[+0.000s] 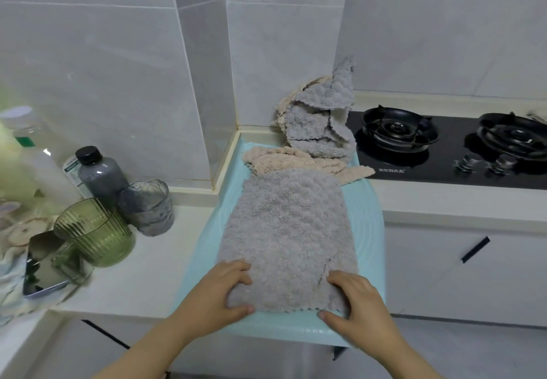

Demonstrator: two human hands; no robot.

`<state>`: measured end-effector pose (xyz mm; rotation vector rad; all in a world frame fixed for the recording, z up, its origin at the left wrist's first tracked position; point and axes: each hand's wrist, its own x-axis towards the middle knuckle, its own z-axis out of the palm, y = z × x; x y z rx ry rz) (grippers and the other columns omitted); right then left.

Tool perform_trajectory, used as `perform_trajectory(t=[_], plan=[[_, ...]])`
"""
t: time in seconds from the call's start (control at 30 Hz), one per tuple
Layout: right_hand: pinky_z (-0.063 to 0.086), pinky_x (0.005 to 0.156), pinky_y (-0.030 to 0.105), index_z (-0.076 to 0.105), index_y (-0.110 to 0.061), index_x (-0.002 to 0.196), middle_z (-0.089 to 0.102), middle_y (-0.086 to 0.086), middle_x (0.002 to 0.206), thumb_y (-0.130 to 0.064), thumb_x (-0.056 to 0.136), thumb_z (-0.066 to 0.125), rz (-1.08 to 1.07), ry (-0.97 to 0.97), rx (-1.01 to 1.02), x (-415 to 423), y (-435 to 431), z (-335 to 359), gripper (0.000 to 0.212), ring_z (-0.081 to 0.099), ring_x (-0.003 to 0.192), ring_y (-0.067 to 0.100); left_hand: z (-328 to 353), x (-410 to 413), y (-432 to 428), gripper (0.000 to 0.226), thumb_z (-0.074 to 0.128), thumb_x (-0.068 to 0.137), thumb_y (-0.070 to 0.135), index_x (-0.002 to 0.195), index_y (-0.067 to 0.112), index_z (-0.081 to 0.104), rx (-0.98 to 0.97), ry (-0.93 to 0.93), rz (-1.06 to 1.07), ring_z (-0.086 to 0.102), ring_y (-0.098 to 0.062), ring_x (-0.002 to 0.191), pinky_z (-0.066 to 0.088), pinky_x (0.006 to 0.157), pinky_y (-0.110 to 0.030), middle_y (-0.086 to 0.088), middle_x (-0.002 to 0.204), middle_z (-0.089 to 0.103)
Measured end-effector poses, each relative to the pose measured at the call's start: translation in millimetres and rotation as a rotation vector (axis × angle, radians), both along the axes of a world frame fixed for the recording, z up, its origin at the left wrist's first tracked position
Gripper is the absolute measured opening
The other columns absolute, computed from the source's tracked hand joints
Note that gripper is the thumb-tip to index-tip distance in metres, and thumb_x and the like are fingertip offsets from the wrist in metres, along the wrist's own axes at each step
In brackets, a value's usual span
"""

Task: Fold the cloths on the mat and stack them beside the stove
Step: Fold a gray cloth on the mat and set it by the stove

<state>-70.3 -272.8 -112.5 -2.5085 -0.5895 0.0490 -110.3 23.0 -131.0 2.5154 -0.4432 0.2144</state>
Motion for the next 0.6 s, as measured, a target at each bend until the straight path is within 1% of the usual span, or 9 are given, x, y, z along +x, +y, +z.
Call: perform_trajectory(t=[0.07,0.17,0.23,0.3,0.4,0.47,0.5,0.57,0.6], plan=[[0.036,0.094,0.023,0.066,-0.023,0.109,0.058,-0.020,0.116,-0.058,0.068,0.051,-0.027,-0.077,0.003,-3.4,-0.9,-7.9,0.056,0.051,0.107,0.004,-1.0,-2.1,-0.6,0.033,0.054,0.079,0.059,0.097,0.032,0.052,0.040,-0.029,0.019,0.041,0.004,0.118,0.011,0.105,-0.001,0.009,0.119,0.059],[0.046,0.085,0.026,0.071,-0.021,0.095,0.069,-0.008,0.106,-0.047,0.072,0.052,-0.054,-0.186,0.000,-3.5,-0.6,-13.7,0.040,0.063,0.097,0.012,-3.0,-3.4,-4.0,0.023,0.042,0.090,0.051,0.086,0.030,0.052,0.080,-0.149,0.065,0.055,-0.003,0.104,0.030,0.093,-0.006,0.009,0.104,0.067],[0.046,0.083,0.022,0.072,-0.021,0.089,0.071,-0.008,0.101,-0.044,0.074,0.051,-0.041,-0.226,-0.020,-2.9,-1.0,-13.2,0.035,0.064,0.093,0.010,-2.5,-4.0,-7.1,0.022,0.043,0.089,0.041,0.077,0.027,0.056,0.091,-0.185,0.095,0.059,-0.004,0.096,0.038,0.081,-0.008,0.010,0.095,0.069],[0.046,0.083,0.014,0.072,-0.021,0.083,0.071,-0.009,0.097,-0.040,0.078,0.048,-0.016,-0.279,-0.029,-2.1,-3.2,-13.8,0.031,0.064,0.092,0.007,-2.7,-3.9,-10.1,0.026,0.040,0.091,0.038,0.074,0.026,0.056,0.114,-0.190,0.109,0.061,-0.003,0.089,0.040,0.076,-0.010,0.012,0.090,0.069],[0.040,0.087,0.012,0.071,-0.020,0.077,0.071,-0.008,0.092,-0.035,0.086,0.043,0.001,-0.363,0.003,-2.1,-4.5,-16.0,0.034,0.059,0.093,0.005,-2.0,-6.1,-14.1,0.007,0.042,0.085,0.032,0.078,0.031,0.044,0.100,-0.143,0.131,0.065,-0.010,0.076,0.042,0.066,-0.015,0.011,0.080,0.066],[0.039,0.089,0.015,0.071,-0.018,0.078,0.071,-0.007,0.089,-0.038,0.097,0.030,-0.008,-0.419,0.013,-4.3,-3.8,-19.8,0.049,0.057,0.093,0.006,0.1,-9.3,-15.5,0.003,0.043,0.082,0.033,0.081,0.031,0.045,-0.004,-0.085,0.167,0.062,-0.009,0.081,0.040,0.070,-0.015,0.011,0.082,0.065],[0.040,0.085,0.015,0.070,-0.018,0.080,0.071,-0.008,0.087,-0.039,0.099,0.025,-0.026,-0.414,0.019,-5.3,-3.5,-19.5,0.053,0.056,0.090,0.005,0.7,-11.2,-15.4,0.008,0.045,0.080,0.038,0.085,0.032,0.049,-0.038,-0.043,0.174,0.058,-0.006,0.088,0.038,0.076,-0.012,0.013,0.089,0.064],[0.043,0.068,0.010,0.066,-0.023,0.081,0.068,-0.012,0.079,-0.038,0.096,0.029,-0.093,-0.379,0.007,-6.1,-4.1,-16.2,0.043,0.059,0.077,0.002,-1.0,-15.3,-13.8,0.028,0.056,0.074,0.046,0.096,0.029,0.057,-0.022,-0.050,0.142,0.050,0.000,0.099,0.028,0.087,0.000,0.019,0.100,0.060],[0.043,0.060,0.010,0.065,-0.024,0.081,0.066,-0.014,0.075,-0.040,0.096,0.029,-0.126,-0.369,0.000,-5.8,-2.9,-13.3,0.042,0.059,0.072,0.002,-2.1,-16.0,-12.4,0.033,0.059,0.073,0.048,0.099,0.028,0.059,0.009,-0.072,0.130,0.048,0.002,0.100,0.025,0.088,0.003,0.021,0.101,0.058]])
